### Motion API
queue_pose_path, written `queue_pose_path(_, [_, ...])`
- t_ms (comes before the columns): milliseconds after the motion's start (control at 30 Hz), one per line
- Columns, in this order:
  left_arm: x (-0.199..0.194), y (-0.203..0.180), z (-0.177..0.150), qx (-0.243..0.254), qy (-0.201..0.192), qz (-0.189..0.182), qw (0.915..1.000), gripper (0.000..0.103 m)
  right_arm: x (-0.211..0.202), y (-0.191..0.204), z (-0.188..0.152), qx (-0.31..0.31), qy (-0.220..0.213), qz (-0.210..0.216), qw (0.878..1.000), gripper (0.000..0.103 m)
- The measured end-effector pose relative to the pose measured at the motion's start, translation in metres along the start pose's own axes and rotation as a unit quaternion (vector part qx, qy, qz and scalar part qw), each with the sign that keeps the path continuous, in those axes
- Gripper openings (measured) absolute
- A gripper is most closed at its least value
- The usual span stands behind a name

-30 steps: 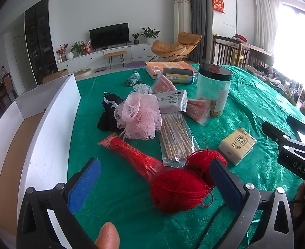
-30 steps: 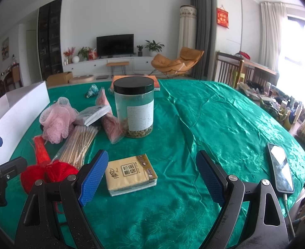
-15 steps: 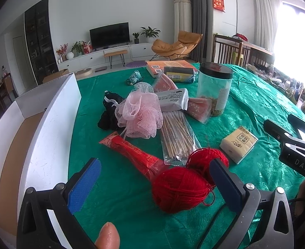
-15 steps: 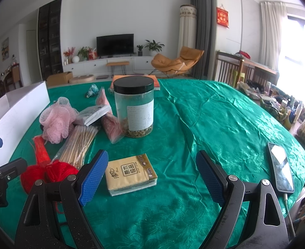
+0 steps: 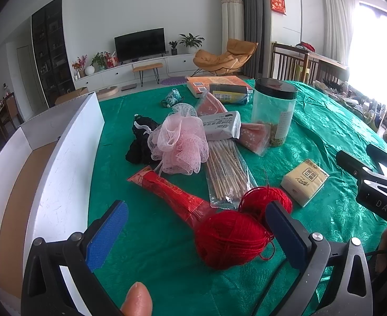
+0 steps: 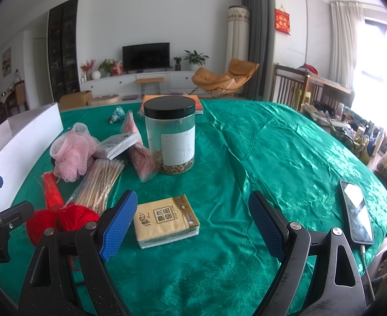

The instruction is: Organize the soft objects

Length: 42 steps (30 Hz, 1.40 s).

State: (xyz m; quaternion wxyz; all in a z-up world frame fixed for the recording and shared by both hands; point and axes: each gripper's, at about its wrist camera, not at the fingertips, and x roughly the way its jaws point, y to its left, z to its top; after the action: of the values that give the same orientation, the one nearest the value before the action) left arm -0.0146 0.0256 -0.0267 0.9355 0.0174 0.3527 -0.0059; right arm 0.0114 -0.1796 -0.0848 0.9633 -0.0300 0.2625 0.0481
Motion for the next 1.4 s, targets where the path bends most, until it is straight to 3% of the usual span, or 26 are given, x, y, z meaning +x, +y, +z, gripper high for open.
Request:
queue_pose_path(667, [0.000,0.003,-0.001,-0.002,0.000,0.002,1.0000,0.103,0.000,0.000,-0.003,0.005,0.004,0.004,1.000,0.088])
queue_pose_path(1000, [-0.004,0.017,0.003,-0.018,-0.005,0.007,0.9998,0.103,0.009,-0.030,-0.006,0.088,0.032,0.029,0.995,0.088])
queue_pose_path(1100, [-0.005,0.022,0.003,-0.020,-0.004,0.009,0.9998,0.103,0.013,-0.035,-0.008,0.109,0.046,0.057,0.991,0.088])
queue_pose_path(1233, [-0.004,0.023,-0.002,-0.019,0.001,0.009,0.9998,0.103,0.021,-0.006,-0.009,0.050,0.083,0.104,0.990,0.088])
queue_pose_path(1400, [-0.005,0.023,-0.006,-0.014,0.008,0.014,0.9998,0.103,0.038,0.033,-0.018,-0.043,0.148,0.109,0.982,0.088])
